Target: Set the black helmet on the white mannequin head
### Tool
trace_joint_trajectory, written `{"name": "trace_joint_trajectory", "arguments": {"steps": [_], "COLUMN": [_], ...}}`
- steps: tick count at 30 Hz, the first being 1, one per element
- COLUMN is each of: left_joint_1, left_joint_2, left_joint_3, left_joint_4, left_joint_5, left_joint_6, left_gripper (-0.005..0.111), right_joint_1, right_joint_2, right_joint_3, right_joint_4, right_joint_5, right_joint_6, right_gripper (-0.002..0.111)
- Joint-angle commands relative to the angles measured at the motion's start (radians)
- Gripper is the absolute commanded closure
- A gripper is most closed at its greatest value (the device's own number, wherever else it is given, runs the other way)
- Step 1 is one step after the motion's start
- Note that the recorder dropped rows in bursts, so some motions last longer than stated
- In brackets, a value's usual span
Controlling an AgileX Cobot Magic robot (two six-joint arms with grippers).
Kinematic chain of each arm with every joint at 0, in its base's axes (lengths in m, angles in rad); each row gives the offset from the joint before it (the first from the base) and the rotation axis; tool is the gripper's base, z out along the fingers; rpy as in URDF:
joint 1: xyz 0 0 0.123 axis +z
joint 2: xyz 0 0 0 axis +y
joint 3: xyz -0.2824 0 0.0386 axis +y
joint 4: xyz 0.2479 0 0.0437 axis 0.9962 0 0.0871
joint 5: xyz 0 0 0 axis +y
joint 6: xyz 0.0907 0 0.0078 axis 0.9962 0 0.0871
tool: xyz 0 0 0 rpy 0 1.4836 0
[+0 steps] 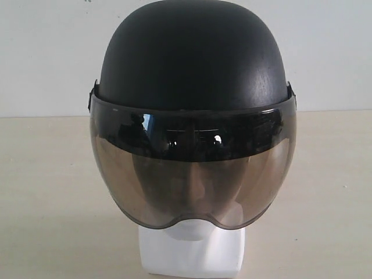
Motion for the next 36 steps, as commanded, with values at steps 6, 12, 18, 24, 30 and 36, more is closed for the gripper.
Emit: {"name": "trace_joint_trajectory", "arguments": {"steps": [6,12,18,24,30,36], "left_joint_1": [-0.002,-0.002,-0.002,-0.002,-0.002,-0.002], "left_joint_2": [-0.004,-0.004,-0.004,-0.004,-0.004,-0.004], "left_joint_3": [0.004,0.004,0.004,0.004,0.004,0.004], "left_joint_4": [-0.009,-0.009,-0.009,-0.009,-0.009,-0.009], "left_joint_5": [-0.009,-0.011,-0.011,-0.011,-0.011,-0.013], "left_joint_6": [-0.012,-0.012,-0.012,-0.012,-0.012,-0.012], "left_gripper": [0.102,0.102,0.102,0.102,0.102,0.102], "right_joint_1": [-0.002,-0.031,-0.311,-0.340,-0.340,-0.340], "right_joint_2": [-0.005,-0.043,-0.225,-0.225,-0.227,-0.241], "right_joint_3": [-0.002,0.003,0.141,0.161,0.161,0.161], "right_joint_4": [0.002,0.017,0.049,0.047,0.047,0.101], "right_joint_5": [-0.005,-0.003,-0.169,-0.129,-0.149,-0.148], "right_joint_6": [0.000,0.010,0.030,0.034,0.034,-0.035], "right_gripper": [0.108,0.108,0.108,0.108,0.108,0.108]}}
